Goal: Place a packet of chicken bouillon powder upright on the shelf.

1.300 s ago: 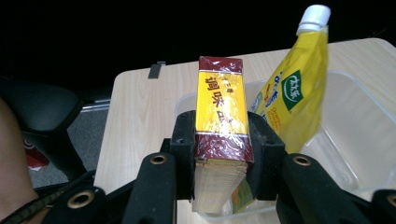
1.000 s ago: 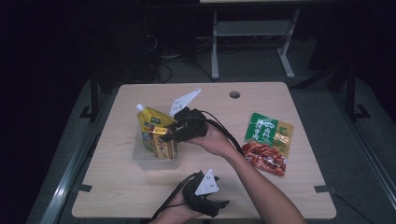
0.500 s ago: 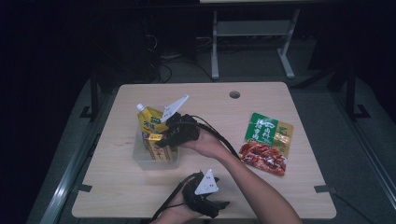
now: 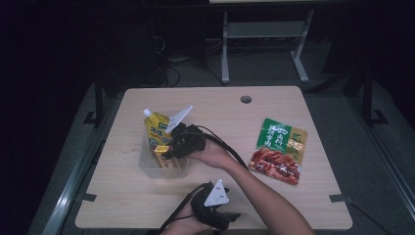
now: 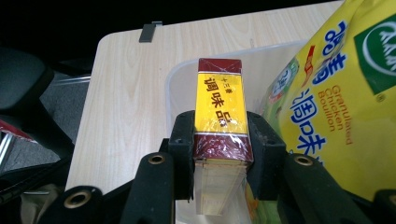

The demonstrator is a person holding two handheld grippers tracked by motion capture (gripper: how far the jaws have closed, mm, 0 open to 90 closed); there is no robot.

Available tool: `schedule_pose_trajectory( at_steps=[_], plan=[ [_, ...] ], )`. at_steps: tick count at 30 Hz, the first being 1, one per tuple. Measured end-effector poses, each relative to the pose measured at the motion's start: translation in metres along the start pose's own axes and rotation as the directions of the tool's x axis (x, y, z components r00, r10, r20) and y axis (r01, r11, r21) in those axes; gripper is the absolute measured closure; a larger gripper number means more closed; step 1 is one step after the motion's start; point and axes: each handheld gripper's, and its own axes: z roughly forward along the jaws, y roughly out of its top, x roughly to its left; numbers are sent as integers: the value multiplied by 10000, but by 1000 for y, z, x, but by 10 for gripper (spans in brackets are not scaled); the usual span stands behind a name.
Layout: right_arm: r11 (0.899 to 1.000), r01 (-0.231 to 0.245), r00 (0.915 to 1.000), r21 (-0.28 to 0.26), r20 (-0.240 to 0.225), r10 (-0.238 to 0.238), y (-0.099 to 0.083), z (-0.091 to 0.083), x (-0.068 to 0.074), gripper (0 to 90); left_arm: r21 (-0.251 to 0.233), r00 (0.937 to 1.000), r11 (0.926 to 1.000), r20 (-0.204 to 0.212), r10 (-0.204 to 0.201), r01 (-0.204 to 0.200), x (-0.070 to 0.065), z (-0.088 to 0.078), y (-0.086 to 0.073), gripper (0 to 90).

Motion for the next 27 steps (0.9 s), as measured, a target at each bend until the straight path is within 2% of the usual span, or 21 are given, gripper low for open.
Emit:
schedule_pose_trajectory(
  at_steps=[5,7,10,21,23,26,27],
  plan=[
    [9995,-247,9996,180,-107,249,-2,7,1,643,32,10000,10000,-4,10,-10,-2,0,1,225],
    [9996,-268,9996,70,-95,269,-1,7,2,649,91,9999,9999,11,104,-104,-2,-1,1,226],
    [9996,-270,9996,-7,-91,270,-1,5,1,642,34,10000,10000,-5,39,-39,-2,0,1,226],
    [9980,-468,9989,-424,-5,468,-7,-12,3,578,64,10000,10000,-2,61,-61,-2,0,1,226],
    [9966,-582,9983,-589,-107,577,-9,-17,4,565,107,9997,9996,6,254,-254,0,0,2,226],
    [9956,-579,9983,-742,-36,578,-11,-26,5,561,140,10000,9999,24,89,-89,0,1,1,227],
    [9945,-670,9977,-808,-21,671,-13,-31,6,557,157,9998,9997,17,174,-174,0,1,2,227]
  ],
)
